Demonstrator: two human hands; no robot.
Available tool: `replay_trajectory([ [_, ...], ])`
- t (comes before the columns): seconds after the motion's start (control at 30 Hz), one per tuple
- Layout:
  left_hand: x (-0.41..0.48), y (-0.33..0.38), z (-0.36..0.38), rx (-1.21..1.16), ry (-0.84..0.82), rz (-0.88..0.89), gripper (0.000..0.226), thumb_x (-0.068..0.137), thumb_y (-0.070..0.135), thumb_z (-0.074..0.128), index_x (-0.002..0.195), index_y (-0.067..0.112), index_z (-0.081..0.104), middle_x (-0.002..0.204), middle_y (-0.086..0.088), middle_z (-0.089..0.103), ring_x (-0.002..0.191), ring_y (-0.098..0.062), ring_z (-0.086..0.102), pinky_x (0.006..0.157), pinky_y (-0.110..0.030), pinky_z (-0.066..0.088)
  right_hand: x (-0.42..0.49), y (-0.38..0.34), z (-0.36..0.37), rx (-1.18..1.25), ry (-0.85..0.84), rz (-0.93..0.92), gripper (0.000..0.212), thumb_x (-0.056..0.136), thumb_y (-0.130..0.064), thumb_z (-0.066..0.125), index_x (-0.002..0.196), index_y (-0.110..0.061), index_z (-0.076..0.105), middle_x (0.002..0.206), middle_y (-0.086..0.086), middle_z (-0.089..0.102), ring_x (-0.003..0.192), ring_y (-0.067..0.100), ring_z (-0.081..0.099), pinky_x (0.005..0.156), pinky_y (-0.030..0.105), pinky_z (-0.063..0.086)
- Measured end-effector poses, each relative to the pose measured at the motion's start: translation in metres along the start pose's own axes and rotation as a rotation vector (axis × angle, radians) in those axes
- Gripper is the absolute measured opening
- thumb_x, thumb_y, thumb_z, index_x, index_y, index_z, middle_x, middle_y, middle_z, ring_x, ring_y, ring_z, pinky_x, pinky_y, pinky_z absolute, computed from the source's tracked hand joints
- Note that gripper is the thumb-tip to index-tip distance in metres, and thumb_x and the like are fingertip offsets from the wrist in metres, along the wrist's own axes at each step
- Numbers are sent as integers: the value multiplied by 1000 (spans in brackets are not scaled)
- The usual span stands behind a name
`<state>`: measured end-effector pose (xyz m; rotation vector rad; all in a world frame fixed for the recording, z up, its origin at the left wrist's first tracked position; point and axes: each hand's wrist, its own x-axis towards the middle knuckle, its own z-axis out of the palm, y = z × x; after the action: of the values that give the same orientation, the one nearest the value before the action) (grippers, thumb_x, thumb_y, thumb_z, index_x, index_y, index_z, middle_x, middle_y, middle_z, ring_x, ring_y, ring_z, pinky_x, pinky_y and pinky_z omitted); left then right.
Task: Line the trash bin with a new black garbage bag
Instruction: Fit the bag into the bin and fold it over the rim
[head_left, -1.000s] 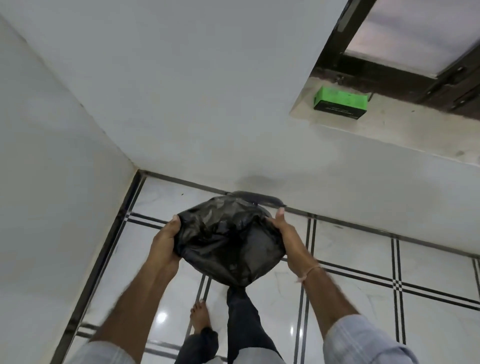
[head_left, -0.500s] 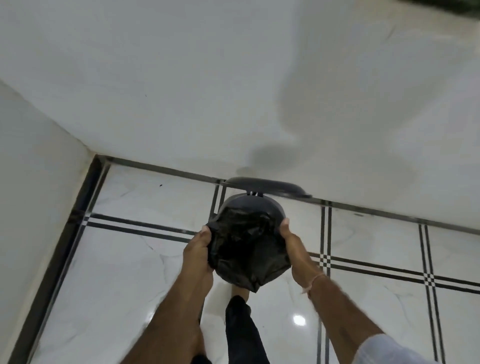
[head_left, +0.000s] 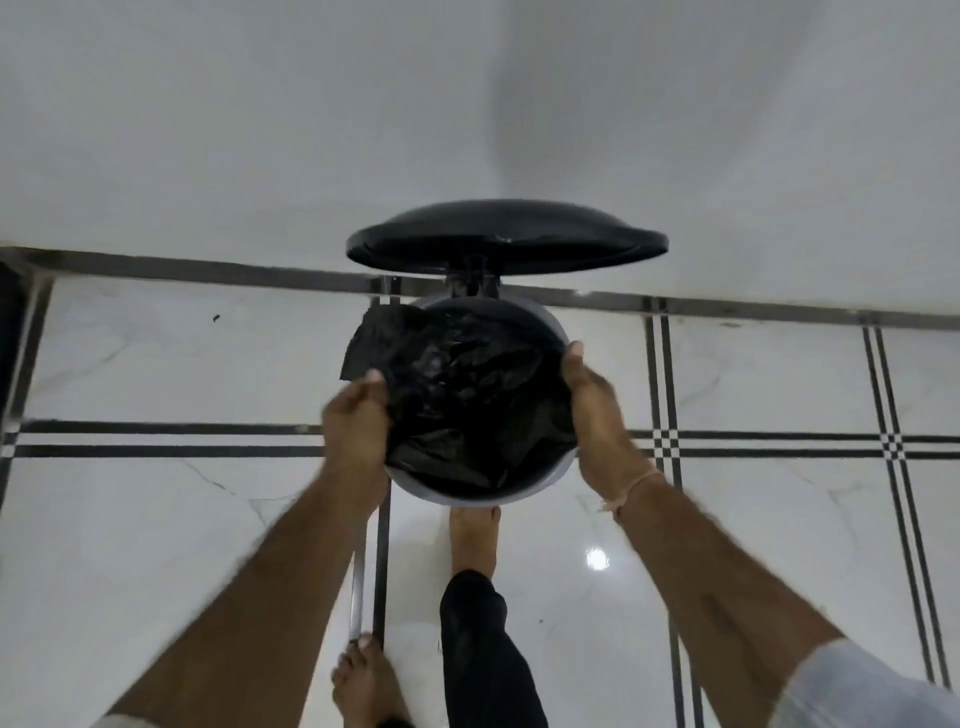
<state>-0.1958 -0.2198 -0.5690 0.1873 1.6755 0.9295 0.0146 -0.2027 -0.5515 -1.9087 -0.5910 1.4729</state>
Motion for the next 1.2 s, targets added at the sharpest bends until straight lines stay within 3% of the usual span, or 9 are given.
replay_trajectory([
  [0.1,-18,-34,20,357,-257,-36,25,101,29,60,78,24,69,89,4,70,95,-21,66,83,-28,51,4,-4,-22,13,152,-105,57,102,-66,40,108,-24,78,100,-3,81,97,20,75,77,28,60],
  [0.23,-21,-44,50,-12,-274,-329,16,101,36,57,92,28,66,87,8,77,91,-12,66,72,-27,51,-4,2,-41,-86,47,-81,62,99,-73,30,113,-38,78,106,-9,82,96,4,77,59,8,55],
  [0.47,-3,-41,46,52,-404,-155,22,99,43,56,98,43,78,109,9,78,111,-18,68,87,-36,55,-1,4,-19,-191,-237,-82,67,91,-78,29,126,-38,70,116,-15,78,106,0,72,80,12,57],
  [0.6,15,-30,37,103,-91,48,25,104,33,52,103,18,72,109,-4,74,108,-24,67,97,-46,55,13,7,-1,-211,-148,-21,66,102,-67,34,132,-19,68,131,7,71,127,27,63,109,42,50],
  [0.73,23,-26,-8,197,69,301,30,106,21,50,80,7,59,75,-4,56,77,-19,52,72,-34,47,24,6,-12,-139,35,-150,55,105,-57,41,114,-15,76,111,6,78,110,24,72,101,51,57],
  [0.9,26,-24,-45,408,372,211,30,90,0,57,118,9,62,113,-9,63,109,-33,58,96,-44,50,30,13,-28,-134,-16,-235,53,108,-52,40,116,-15,76,109,5,79,109,22,73,100,48,59],
  [0.97,20,-15,-38,685,433,538,40,84,5,61,124,11,58,122,-10,62,115,-34,52,95,-46,42,31,14,-31,-126,-5,-235,51,107,-51,42,115,-15,76,107,2,80,105,17,75,98,43,60],
  [1.07,22,4,-3,862,54,947,31,99,29,59,126,13,60,122,-6,65,114,-25,54,91,-39,44,32,13,-36,-152,-32,-242,49,108,-48,43,119,-14,76,109,4,80,107,20,75,98,44,60],
  [1.2,39,14,35,1208,-348,808,34,96,41,63,123,20,64,114,0,73,111,-22,64,88,-32,49,30,10,-40,-172,-46,-269,42,108,-43,46,124,-17,75,113,3,79,111,19,74,100,46,60],
])
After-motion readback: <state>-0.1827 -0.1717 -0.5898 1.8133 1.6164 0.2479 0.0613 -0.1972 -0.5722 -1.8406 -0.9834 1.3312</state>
